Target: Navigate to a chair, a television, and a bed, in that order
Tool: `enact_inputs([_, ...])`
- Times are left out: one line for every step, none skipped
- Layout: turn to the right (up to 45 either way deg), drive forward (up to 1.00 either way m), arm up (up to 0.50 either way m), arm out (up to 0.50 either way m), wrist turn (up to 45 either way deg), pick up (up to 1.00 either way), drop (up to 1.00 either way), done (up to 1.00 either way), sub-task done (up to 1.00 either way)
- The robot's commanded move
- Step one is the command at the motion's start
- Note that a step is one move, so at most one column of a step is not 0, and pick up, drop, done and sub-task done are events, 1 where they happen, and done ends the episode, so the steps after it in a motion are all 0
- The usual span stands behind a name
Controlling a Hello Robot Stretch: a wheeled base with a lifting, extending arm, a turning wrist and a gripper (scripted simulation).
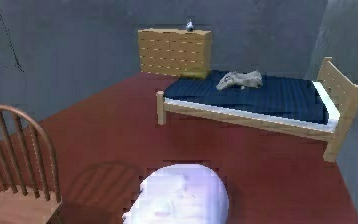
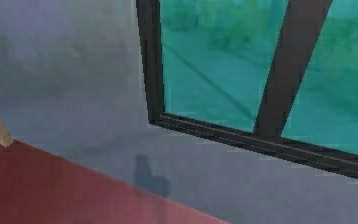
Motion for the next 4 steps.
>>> enact_inputs([0.0, 0.30, 0.00, 0.00, 0.0, 0.00, 0.00, 0.00, 0.00])
enact_inputs([-15.0, 0.00, 0.00, 0.00, 0.0, 0.00, 0.00, 0.00, 0.00])
enact_inputs([0.0, 0.85, 0.00, 0.00, 0.0, 0.00, 0.00, 0.00, 0.00])
enact_inputs([-27.0, 0.00, 0.00, 0.00, 0.0, 0.00, 0.00, 0.00, 0.00])
